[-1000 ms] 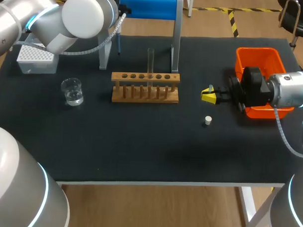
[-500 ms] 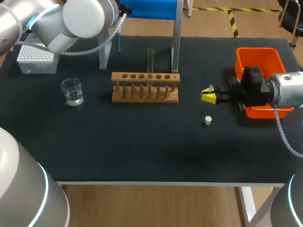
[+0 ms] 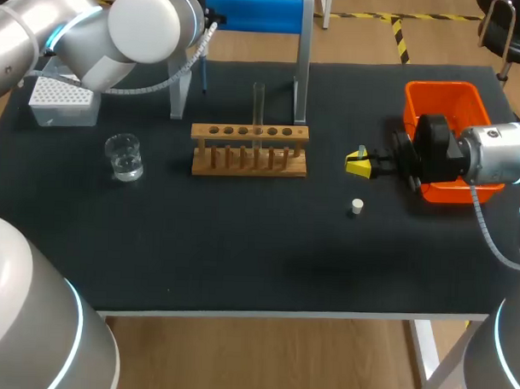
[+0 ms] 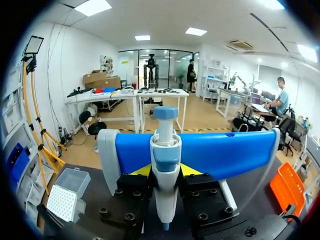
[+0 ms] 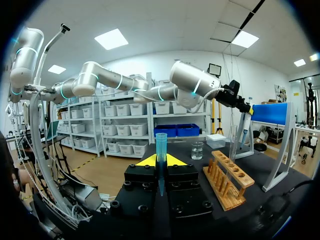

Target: Invert the test tube, pick up the pipette, mount the tip to pipette, aspirate from beaker and dispense into the tube, eject the tip, return the pipette, and cap with the stopper.

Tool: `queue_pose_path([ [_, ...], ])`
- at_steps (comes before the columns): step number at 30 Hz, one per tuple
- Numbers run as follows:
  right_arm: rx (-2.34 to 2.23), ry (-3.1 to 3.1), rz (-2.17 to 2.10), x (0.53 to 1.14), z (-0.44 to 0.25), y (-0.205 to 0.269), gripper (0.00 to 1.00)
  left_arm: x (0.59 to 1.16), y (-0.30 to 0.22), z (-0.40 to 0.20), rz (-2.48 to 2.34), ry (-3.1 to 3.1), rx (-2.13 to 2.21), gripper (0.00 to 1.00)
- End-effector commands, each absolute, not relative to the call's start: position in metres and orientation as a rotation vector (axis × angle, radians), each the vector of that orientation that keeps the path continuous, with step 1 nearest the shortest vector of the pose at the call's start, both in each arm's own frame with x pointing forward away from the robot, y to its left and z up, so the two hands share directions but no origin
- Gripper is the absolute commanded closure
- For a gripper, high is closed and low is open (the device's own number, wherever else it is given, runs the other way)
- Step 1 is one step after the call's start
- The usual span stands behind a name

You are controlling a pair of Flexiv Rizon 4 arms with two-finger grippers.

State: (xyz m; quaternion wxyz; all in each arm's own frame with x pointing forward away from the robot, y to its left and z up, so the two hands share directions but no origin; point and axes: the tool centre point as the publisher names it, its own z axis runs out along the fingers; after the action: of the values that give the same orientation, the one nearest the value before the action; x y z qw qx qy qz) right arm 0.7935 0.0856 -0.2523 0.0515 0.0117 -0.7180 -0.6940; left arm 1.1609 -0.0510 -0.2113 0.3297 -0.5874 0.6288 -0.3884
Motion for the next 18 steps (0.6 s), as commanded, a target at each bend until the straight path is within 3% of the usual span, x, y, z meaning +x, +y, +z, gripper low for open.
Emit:
queue_pose_path([
  [1, 0.032, -2.19, -2.11, 0.792, -0.251, 0.086, 1.0, 1.162, -0.051, -0.212, -1.012, 1.642, -1.543, 1.0],
  [18, 0.032, -2.19, -2.11, 0.792, -0.251, 0.086, 1.0, 1.161, -0.048, -0.194, -1.008, 1.62, -1.513, 1.0],
])
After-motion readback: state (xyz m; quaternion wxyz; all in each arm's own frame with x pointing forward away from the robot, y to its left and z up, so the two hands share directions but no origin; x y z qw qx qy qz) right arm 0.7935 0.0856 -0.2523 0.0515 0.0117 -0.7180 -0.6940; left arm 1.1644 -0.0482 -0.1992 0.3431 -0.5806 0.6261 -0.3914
